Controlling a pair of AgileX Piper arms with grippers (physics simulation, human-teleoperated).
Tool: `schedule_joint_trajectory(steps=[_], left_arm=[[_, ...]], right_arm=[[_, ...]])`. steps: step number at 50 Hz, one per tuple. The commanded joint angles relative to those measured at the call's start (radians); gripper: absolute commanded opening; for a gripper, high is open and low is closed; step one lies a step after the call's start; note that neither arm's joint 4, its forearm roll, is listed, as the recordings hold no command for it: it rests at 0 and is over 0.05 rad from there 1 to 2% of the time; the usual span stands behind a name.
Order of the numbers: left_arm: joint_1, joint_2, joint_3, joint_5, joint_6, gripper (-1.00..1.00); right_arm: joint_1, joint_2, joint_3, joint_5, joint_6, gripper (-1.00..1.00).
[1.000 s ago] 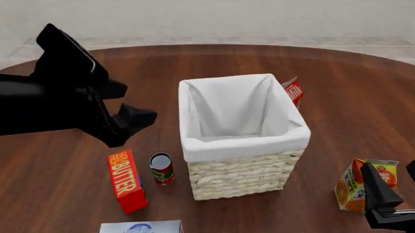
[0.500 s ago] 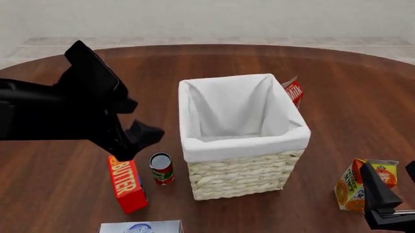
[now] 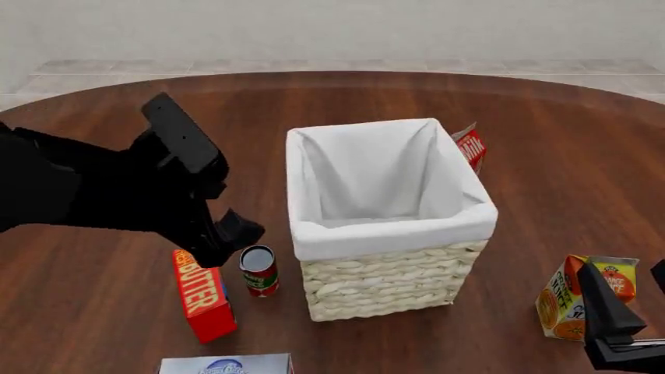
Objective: Pick up the alphabet soup and the tomato sauce, and put them in the basket.
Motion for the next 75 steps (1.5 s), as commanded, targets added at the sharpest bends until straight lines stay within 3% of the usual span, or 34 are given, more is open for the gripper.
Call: schedule_joint_trajectory(steps=[1,26,75], left_arm=[[-0.009,0.034,0.015,0.022,0.010,1.00],[0.078,0.133,0.069,-0.039,0.107,1.00],[0.151,0.284,0.081,-0.170,0.170,1.00]], right_arm=[[-0.003,0.013,0.000,-0.012,0.001,1.00],[-0.005,0.034,0.000,-0.032,-0.004,1.00],[-0.010,0.024,0.001,-0.023,-0.007,1.00]])
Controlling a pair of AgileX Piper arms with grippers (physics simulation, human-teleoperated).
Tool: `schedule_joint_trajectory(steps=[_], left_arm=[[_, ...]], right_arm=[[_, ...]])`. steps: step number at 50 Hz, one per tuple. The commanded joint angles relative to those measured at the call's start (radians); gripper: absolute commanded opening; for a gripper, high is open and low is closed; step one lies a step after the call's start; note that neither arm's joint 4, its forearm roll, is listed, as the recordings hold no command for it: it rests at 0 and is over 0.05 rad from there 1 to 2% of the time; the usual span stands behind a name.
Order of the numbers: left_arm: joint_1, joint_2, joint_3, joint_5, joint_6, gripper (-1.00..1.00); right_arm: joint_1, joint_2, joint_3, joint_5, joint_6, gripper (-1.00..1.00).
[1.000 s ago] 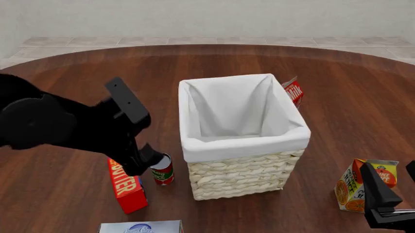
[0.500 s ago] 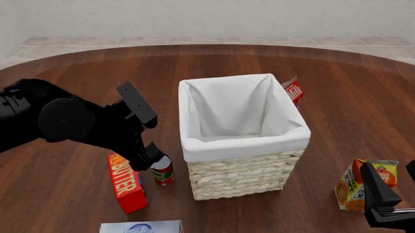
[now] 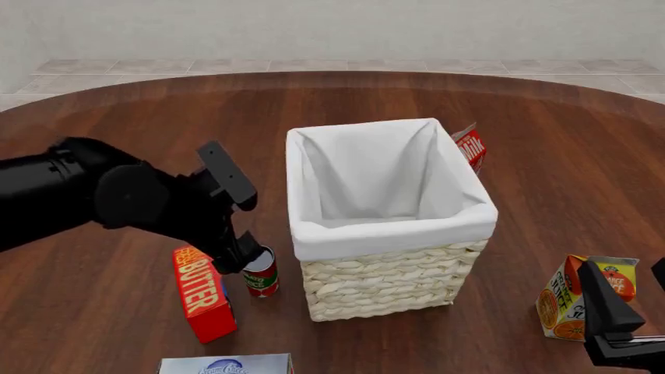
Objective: Pick up the alphabet soup and the tomato sauce, and put them in the basket.
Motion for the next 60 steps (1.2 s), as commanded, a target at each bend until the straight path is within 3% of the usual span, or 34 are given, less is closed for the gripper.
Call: schedule_joint_trajectory(steps=[1,60], left_arm=[[0.018,0.027,0.005,-0.023,0.017,1.00],[0.004,0.112,0.046,-0.132,0.010,1.00]], right_arm=[[-0.001,-0.005,0.000,0.005,-0.001,1.00],[-0.003,0.008,0.001,-0.007,-0.013,1.00]])
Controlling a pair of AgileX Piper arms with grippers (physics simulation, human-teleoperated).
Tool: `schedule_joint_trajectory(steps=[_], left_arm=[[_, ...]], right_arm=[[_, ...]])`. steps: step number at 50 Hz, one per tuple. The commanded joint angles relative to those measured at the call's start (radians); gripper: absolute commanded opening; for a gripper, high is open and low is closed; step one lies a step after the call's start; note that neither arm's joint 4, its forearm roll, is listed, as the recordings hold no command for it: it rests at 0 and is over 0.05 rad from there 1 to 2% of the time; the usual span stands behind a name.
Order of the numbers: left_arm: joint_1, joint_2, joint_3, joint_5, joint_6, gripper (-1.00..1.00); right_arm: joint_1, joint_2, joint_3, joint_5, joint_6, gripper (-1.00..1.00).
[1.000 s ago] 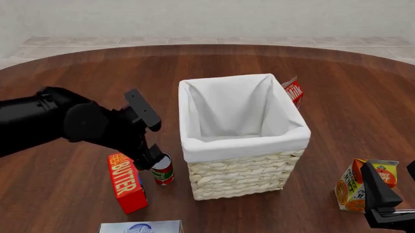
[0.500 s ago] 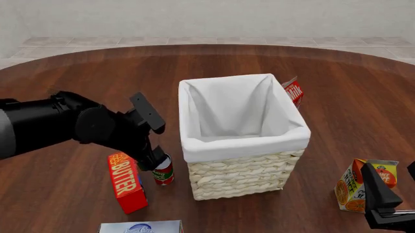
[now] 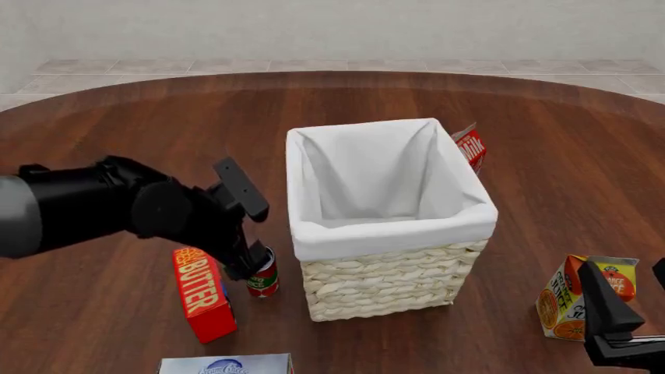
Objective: Pick up the alphabet soup and the tomato sauce, and put them in the basket.
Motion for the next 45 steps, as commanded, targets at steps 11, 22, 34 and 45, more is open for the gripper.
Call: schedule_joint_trajectory(steps=[11,22,34,45], left_arm=[[0.002,0.018,0.019,-0.033,-0.007,1.00],[0.007,0.028,0.024,-0.050,-0.013,1.00],[0.006,0.037,0.036,-0.072,-0.024,1.00],[-0.001,0.051,0.042,-0.092,-0.032,1.00]], right_arm=[[0.001,-0.016,0.000,0.016,-0.001,1.00],[0.001,-0.015,0.000,0.014,-0.003,1.00],[0.003,-0.020,0.000,0.020,-0.003,1.00],[0.003,-0.012,0.000,0.012,-0.004,1.00]])
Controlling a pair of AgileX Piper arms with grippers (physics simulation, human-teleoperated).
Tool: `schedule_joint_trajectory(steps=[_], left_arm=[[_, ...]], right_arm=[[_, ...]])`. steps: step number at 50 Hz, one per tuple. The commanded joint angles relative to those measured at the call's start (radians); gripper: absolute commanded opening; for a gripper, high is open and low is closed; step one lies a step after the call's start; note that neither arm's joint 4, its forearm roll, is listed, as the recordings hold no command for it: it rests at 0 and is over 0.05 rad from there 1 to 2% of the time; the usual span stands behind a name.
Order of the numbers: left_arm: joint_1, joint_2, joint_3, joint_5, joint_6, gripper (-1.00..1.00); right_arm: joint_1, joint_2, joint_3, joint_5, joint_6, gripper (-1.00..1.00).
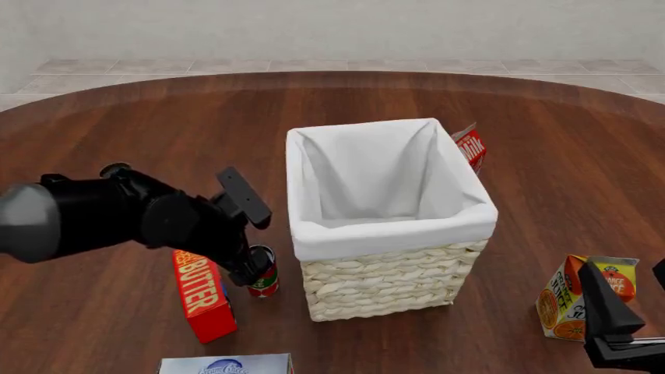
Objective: Pick up the alphabet soup and the tomato sauce, and put them in the basket.
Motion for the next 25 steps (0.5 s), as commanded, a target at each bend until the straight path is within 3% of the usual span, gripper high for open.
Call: schedule_joint_trajectory(steps=[1,25], left_arm=[[-0.004,0.013,0.006,-0.020,-0.007,1.00],[-0.006,0.043,0.020,-0.058,-0.023,1.00]], right_arm=[[0.001,0.006,0.000,-0.005,0.000,1.00],[0.000,0.000,0.000,0.000,0.000,1.00]])
